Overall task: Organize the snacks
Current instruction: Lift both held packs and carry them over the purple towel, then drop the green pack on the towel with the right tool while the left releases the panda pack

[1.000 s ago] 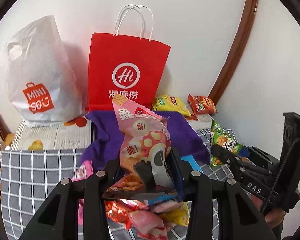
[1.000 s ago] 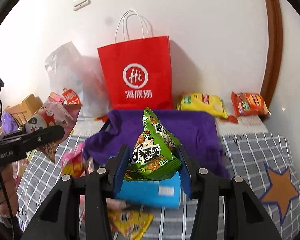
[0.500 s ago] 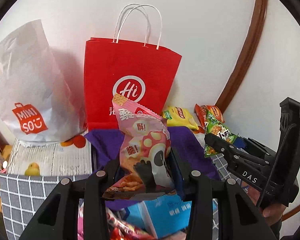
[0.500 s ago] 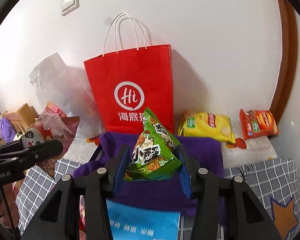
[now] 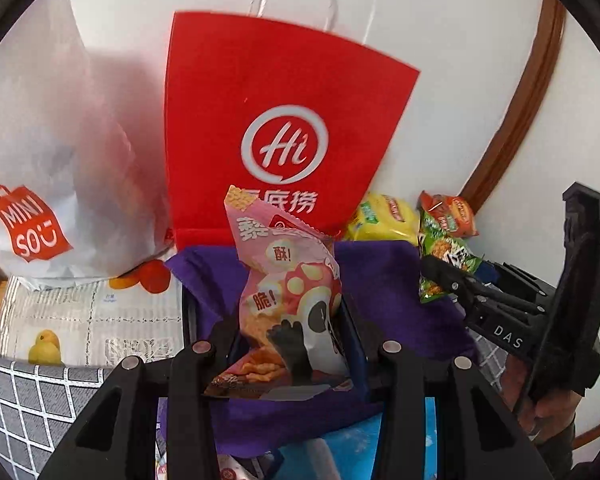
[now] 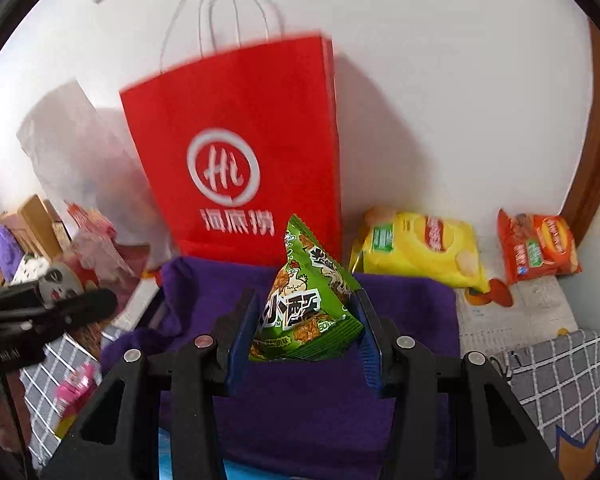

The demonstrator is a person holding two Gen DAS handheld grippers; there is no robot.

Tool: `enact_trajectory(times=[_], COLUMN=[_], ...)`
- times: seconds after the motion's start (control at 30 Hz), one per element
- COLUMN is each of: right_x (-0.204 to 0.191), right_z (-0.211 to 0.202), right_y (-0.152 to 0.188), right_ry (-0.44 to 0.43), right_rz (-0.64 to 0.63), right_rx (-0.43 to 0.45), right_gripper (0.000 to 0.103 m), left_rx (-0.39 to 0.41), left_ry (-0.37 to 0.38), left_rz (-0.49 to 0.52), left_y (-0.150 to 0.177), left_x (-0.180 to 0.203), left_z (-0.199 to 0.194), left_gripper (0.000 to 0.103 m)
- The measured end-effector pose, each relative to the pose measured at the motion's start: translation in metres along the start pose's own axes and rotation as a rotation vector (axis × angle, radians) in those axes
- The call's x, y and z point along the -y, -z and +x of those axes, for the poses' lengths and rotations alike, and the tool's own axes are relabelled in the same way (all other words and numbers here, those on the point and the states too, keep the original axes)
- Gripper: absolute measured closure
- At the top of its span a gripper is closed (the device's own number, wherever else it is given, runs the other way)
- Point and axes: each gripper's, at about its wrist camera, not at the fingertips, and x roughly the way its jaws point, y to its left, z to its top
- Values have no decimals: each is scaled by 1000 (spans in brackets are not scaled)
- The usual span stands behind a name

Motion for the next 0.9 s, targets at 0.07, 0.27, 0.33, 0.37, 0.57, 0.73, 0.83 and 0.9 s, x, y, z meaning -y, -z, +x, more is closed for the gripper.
enact_trajectory(times=[0.07,0.27,0.33,0.37,0.57,0.73,0.83,0.9], right_x=[6,18,20,22,21,15,17,18], right_z=[13,36,40,43,53,59,61,62], right_y=[5,12,13,14,18,21,22,23], right_ry=[11,21,25,28,24,51,59,57], right_rz=[-2,-18,-23,-21,-35,-66,-59,-60], right_rx=[-27,-91,-102,-110,-152,-175,-189,-200], right_gripper=[57,57,57,57,57,57,57,57], left_rx=[-27,-84,-105,-114,-151,-186,-188,-190], left_ry=[-16,-36,-46,-47,-50,-44,-47,-47], left_rz=[-5,-37,-48,-54,-59,-62,-63,-62], left_y=[3,11,14,15,20,22,22,22], left_x=[-5,-17,-21,-22,-25,-24,-25,-25], left_z=[11,35,43,46,54,61,61,62], left_gripper=[63,63,63,63,63,63,63,63])
